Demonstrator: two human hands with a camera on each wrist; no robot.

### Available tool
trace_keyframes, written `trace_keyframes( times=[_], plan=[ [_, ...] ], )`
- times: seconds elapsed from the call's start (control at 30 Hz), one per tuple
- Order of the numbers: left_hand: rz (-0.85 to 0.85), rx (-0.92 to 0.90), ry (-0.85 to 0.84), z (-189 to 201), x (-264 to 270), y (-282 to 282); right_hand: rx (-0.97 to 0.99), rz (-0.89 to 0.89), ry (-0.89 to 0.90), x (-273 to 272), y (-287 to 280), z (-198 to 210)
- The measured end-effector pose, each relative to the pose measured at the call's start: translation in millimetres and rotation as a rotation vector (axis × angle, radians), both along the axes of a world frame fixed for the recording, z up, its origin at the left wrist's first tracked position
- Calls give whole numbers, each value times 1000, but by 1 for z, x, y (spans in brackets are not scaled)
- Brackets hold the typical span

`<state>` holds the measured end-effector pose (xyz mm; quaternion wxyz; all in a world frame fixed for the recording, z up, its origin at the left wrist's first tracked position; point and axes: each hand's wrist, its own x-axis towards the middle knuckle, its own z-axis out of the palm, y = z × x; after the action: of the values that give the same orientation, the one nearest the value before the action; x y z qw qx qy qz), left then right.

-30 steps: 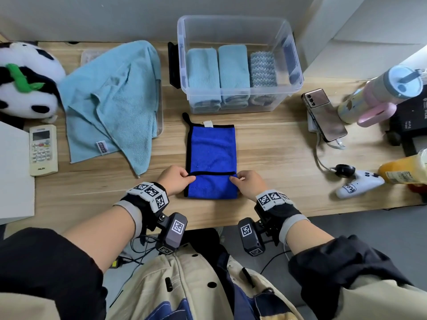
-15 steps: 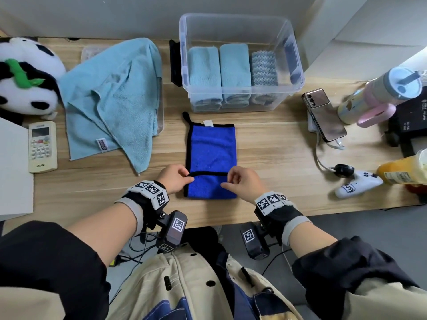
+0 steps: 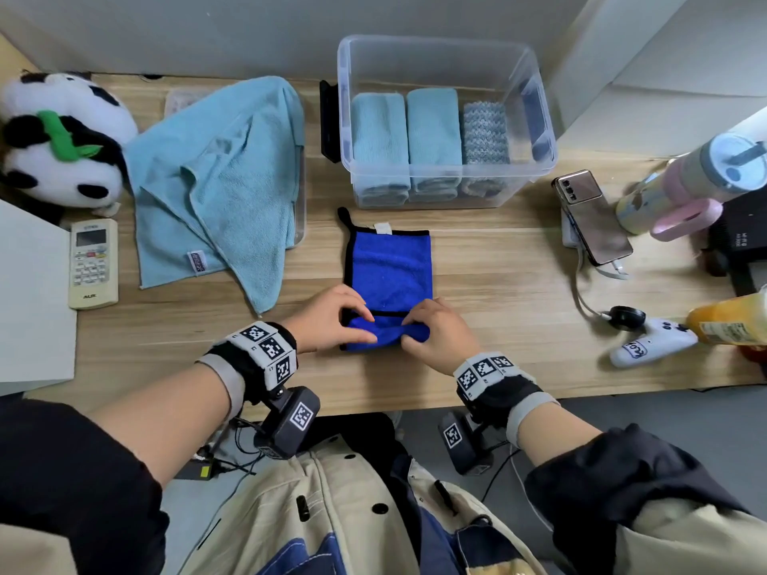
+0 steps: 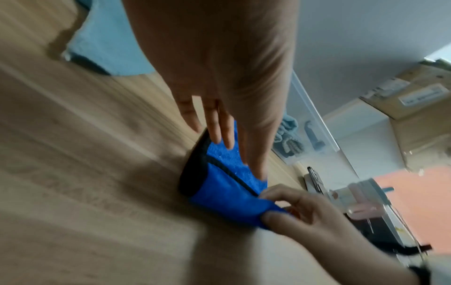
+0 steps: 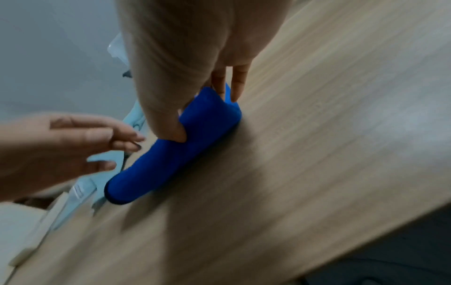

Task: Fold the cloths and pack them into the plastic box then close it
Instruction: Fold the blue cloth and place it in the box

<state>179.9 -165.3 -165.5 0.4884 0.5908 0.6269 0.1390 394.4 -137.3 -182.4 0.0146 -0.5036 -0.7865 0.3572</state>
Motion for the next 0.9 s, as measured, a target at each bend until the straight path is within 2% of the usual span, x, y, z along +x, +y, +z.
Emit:
trace_keyframes(
  times=[0.07, 0.13, 0.27, 0.5, 0.6, 0.73, 0.8, 0.9],
  plan=[
    [-143, -50, 17, -2, 0, -2, -101, -104, 96, -1, 6, 5],
    [-142, -59, 64, -6, 1, -2, -200, -189, 167, -2, 12, 8],
    [107, -40, 62, -14, 0, 4, -255, -306, 180, 1, 18, 7],
    [401, -111, -42, -24, 4, 15, -221, -425, 97, 3, 24, -3],
    [503, -169, -78, -25, 8, 20, -214, -482, 57, 0, 29, -5],
    [565, -208, -37, -27, 10, 25, -252, -561, -24, -6, 36, -3],
    [575, -231, -31, -29, 9, 28, -195, -554, -35, -8, 38, -2],
    [574, -251, -18, -28, 7, 32, 37, -410, 72, -9, 35, -1]
  ],
)
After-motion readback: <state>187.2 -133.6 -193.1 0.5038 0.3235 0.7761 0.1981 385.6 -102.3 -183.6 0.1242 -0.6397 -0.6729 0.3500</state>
